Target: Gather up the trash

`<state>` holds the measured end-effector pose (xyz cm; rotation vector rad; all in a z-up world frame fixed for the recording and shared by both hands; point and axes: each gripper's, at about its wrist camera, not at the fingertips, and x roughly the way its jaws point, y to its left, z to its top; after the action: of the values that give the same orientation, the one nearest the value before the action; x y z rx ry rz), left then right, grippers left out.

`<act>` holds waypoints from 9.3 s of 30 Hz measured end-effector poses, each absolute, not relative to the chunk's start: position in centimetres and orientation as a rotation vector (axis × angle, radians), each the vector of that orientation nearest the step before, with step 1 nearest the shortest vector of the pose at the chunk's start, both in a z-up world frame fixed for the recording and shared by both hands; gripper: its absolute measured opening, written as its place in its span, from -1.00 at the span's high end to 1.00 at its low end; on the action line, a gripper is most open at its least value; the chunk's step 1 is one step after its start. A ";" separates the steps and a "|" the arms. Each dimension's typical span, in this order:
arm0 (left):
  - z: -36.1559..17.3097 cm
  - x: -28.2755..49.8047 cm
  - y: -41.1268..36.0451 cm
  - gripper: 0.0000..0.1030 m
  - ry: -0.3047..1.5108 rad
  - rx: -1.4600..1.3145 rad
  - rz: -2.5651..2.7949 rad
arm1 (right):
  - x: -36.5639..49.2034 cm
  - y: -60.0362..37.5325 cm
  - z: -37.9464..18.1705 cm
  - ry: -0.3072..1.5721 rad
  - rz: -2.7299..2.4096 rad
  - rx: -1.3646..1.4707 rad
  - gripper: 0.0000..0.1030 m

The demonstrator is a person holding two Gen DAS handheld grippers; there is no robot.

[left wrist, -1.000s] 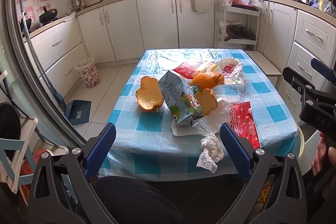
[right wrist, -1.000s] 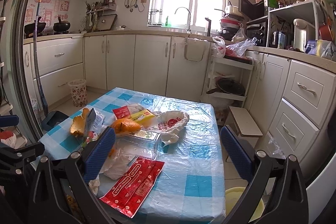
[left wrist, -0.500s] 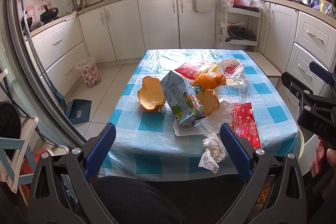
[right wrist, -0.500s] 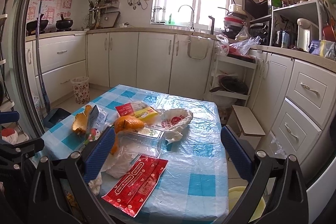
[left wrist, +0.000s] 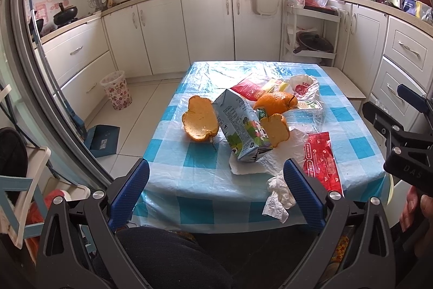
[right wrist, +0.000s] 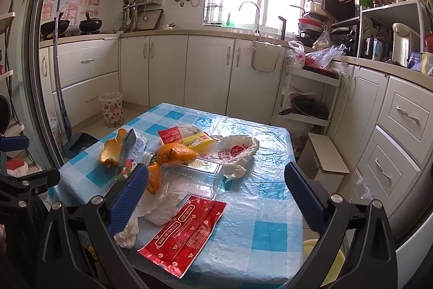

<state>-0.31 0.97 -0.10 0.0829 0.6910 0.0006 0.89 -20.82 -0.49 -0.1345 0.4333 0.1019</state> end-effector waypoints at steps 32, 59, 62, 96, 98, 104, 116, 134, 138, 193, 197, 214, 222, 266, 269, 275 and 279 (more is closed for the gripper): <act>-6.6 10.5 6.3 -0.85 1.037 -0.141 0.052 | 7.6 -18.6 -4.3 0.700 0.245 -0.024 -0.85; -6.3 11.5 3.3 -0.85 1.020 -0.169 -0.079 | 9.7 -15.0 -5.0 0.740 0.413 -0.031 0.87; -6.7 11.9 2.0 -0.85 1.034 -0.138 -0.075 | 9.1 -15.6 -3.8 0.686 0.404 -0.030 0.90; -2.2 8.9 -2.0 0.33 0.763 -0.083 0.000 | 2.5 -35.6 -0.9 0.541 0.024 0.269 0.90; -1.7 8.2 -2.3 0.33 0.743 -0.093 -0.019 | 2.2 -36.8 -1.1 0.547 0.006 0.296 0.90; -1.2 6.5 -3.4 0.33 0.718 -0.122 -0.069 | 1.4 -38.6 -1.1 0.547 -0.036 0.326 0.90; -1.3 3.8 -7.9 0.33 0.735 -0.166 -0.261 | -0.3 -42.2 -2.0 0.577 -0.137 0.368 0.90; -4.0 2.0 -13.9 0.33 0.873 -0.175 -0.515 | -0.6 -44.7 -4.8 0.713 -0.277 0.327 0.89; -4.1 1.5 -16.4 0.33 0.888 -0.163 -0.558 | 0.6 -45.3 -7.2 0.820 -0.297 0.327 0.71; -7.8 2.9 -23.8 -0.48 1.010 -0.158 -0.470 | 1.2 -42.3 2.4 0.433 -0.122 0.261 -0.69; -7.3 2.2 -21.6 -0.49 0.998 -0.121 -0.436 | 1.7 -41.7 2.3 0.451 -0.102 0.258 -0.70; -9.9 6.7 -4.6 -0.64 1.005 -0.176 -0.082 | 5.3 -32.7 1.4 0.544 0.130 0.121 -0.75; -11.9 10.5 -4.1 -0.68 1.043 -0.166 -0.031 | 7.8 -25.2 0.5 0.573 0.320 0.020 -0.77; -7.1 9.2 2.0 0.94 0.806 -0.305 -0.078 | 13.3 -19.7 -1.0 0.554 0.397 0.096 0.41; -6.4 8.9 1.8 0.94 0.777 -0.298 -0.073 | 12.9 -20.9 -0.3 0.519 0.382 0.118 0.42; -5.3 7.4 -0.2 0.94 0.736 -0.257 -0.109 | 11.8 -23.4 0.8 0.472 0.345 0.155 0.44; -4.9 6.4 -2.9 0.94 0.733 -0.223 -0.167 | 10.5 -25.1 1.4 0.454 0.315 0.159 0.45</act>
<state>6.36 -2.87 -4.94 -0.2235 0.7332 -0.1669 10.51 -25.10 1.36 0.1589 0.4544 0.3151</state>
